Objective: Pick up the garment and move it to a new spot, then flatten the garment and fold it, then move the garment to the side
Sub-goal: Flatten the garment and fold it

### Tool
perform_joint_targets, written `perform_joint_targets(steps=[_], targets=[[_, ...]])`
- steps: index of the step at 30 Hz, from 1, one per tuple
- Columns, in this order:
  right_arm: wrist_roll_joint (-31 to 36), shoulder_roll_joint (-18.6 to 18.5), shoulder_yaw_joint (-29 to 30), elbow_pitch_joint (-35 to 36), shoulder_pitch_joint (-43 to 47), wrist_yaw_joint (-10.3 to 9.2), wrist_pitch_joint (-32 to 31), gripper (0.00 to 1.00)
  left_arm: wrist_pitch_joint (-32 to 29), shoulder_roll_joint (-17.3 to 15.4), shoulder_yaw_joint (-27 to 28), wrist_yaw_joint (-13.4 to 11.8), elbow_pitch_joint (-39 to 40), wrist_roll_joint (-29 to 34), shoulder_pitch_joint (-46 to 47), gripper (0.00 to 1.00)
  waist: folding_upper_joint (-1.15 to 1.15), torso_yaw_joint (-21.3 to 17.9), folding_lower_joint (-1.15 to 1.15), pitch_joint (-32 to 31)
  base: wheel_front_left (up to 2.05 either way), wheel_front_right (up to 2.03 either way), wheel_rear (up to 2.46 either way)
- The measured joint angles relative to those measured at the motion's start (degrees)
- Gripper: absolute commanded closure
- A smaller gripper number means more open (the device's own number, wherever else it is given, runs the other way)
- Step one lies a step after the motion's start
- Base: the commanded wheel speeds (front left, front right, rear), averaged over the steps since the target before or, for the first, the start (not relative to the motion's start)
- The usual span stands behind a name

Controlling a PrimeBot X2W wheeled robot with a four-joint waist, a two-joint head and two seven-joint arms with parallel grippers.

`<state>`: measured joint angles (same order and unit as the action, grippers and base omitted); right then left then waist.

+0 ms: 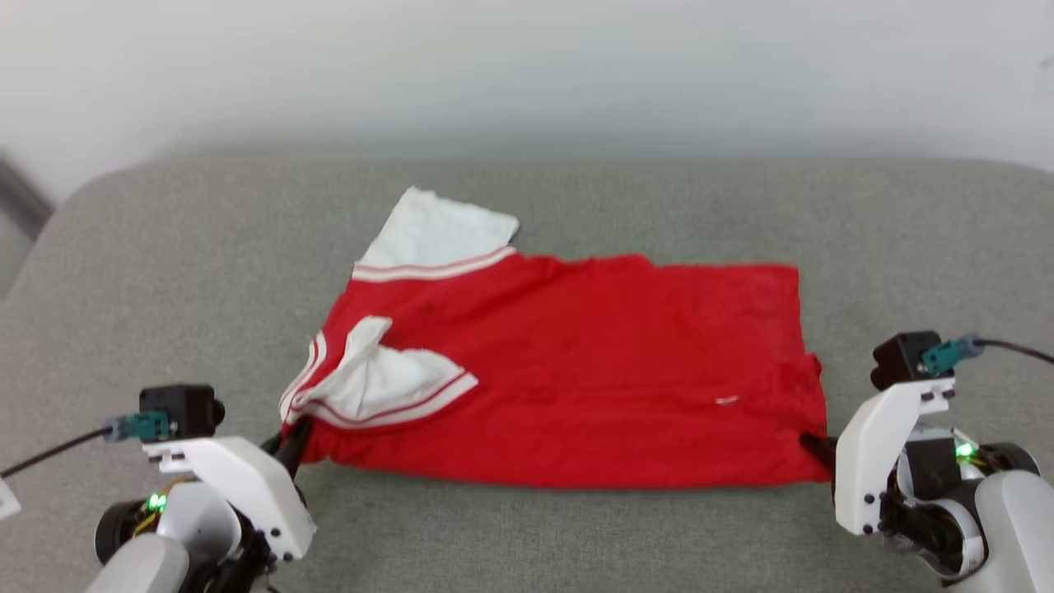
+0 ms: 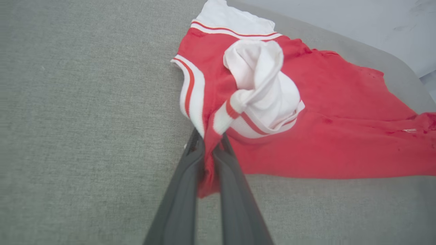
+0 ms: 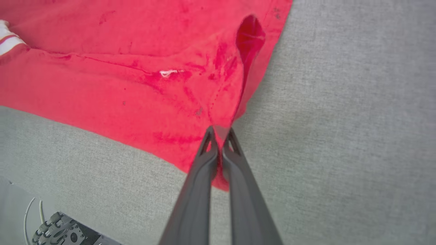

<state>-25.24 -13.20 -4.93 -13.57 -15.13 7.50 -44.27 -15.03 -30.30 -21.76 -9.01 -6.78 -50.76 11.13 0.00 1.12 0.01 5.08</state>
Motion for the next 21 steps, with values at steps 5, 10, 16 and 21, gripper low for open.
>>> perform_joint_targets(steps=[5,10,16,21], targets=[[-0.5,0.0,0.0,2.5,4.1,0.00,-0.7,1.00,-0.6,-1.1,0.5,-2.1,2.4,-1.0,-5.3,1.00,0.00,-0.4,-0.01,-4.5,0.00,0.00,0.00],[-0.5,0.2,2.0,5.8,9.4,0.01,-1.9,1.00,-3.3,-2.4,0.2,-3.4,4.2,-2.3,-9.5,1.00,0.00,-0.8,-0.01,-7.0,0.00,0.00,0.00],[0.6,3.0,4.2,5.4,15.1,0.00,-0.6,0.00,-4.6,-0.3,-0.6,-3.2,2.4,-5.3,-12.4,0.10,0.00,-1.5,-0.01,-6.8,0.00,0.00,0.00],[1.8,3.6,4.0,4.5,16.3,0.00,4.6,0.00,-4.2,0.9,-0.7,-2.2,-0.8,-6.0,-11.7,0.00,0.00,-2.1,-0.01,-6.4,0.00,0.00,0.00]])
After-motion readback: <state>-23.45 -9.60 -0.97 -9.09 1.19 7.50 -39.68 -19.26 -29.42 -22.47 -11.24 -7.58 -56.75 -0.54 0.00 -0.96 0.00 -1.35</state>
